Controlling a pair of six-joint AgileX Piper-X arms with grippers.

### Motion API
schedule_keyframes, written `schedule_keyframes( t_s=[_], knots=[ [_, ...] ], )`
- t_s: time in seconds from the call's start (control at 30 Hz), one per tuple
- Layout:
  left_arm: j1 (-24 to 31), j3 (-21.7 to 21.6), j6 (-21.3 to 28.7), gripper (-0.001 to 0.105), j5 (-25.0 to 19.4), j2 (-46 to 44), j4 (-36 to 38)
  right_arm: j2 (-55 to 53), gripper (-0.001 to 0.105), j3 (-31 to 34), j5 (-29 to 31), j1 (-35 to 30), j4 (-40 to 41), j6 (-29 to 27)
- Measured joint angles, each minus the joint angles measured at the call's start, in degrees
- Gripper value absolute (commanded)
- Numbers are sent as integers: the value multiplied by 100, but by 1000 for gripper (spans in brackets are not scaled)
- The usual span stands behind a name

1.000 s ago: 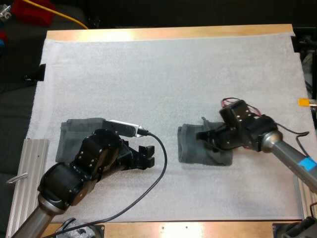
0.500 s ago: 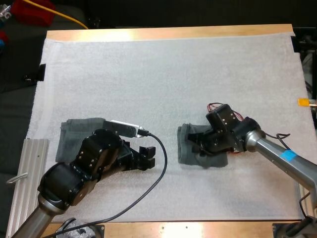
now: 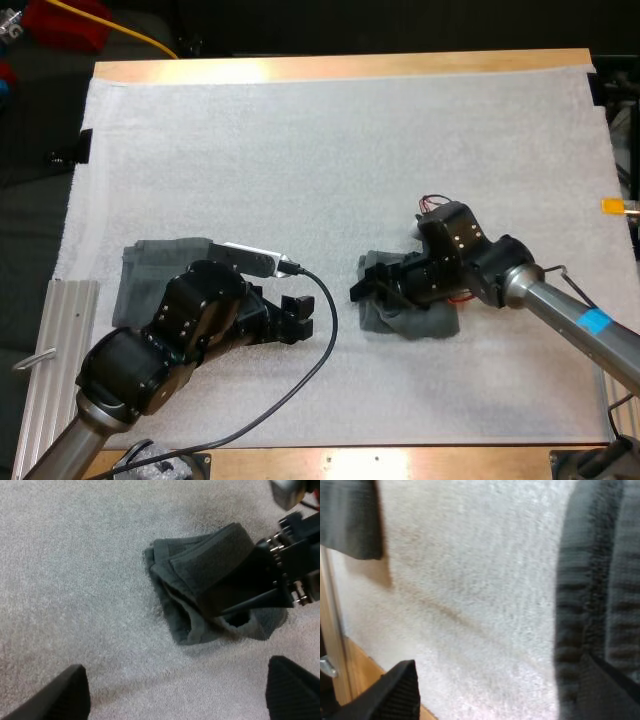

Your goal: Pick towel from pile, fold and stack

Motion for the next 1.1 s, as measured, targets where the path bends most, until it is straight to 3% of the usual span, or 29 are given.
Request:
schedule_keyframes(
  t_s=[0.17,0.4,1.1],
  knots=[
    [0,0,0,70,0,0,0,-357,65,0,630,0,118,-47],
    [0,0,0,70,0,0,0,-526,65,0,1297,0,943,-99],
    [0,0,0,70,0,0,0,-328,65,99,588,65,825,323]
  ],
)
